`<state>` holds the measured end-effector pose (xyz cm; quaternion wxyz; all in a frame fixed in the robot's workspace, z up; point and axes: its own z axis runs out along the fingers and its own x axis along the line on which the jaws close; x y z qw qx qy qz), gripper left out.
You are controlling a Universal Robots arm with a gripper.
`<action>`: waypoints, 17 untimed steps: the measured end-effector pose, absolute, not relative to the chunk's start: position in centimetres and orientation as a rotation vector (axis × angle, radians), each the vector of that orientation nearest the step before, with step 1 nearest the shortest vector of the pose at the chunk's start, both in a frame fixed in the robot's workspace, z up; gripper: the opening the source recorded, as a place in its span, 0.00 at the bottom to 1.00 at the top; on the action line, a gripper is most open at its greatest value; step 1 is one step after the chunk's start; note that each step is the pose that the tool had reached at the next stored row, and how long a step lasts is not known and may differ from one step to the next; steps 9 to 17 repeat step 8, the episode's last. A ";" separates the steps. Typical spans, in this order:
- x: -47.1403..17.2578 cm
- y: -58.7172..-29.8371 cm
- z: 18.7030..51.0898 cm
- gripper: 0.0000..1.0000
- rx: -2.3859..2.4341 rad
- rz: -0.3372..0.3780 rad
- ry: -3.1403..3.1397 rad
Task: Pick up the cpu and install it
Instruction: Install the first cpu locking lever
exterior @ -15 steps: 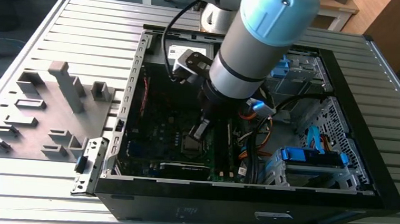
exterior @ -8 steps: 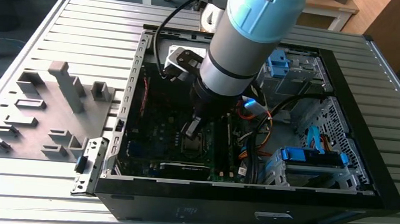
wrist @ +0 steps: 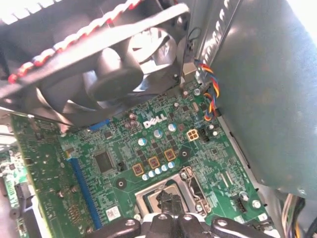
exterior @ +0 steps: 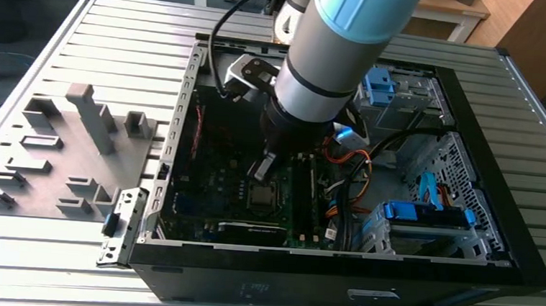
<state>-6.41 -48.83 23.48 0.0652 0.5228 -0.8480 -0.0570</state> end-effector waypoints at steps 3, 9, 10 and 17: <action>-6.4 -48.8 23.7 0.11 1.578 -0.172 -2.559; -6.4 -48.8 23.7 0.11 1.577 -0.170 -2.558; -6.4 -48.8 23.7 0.11 1.577 -0.170 -2.558; -6.4 -48.8 23.7 0.11 1.577 -0.170 -2.558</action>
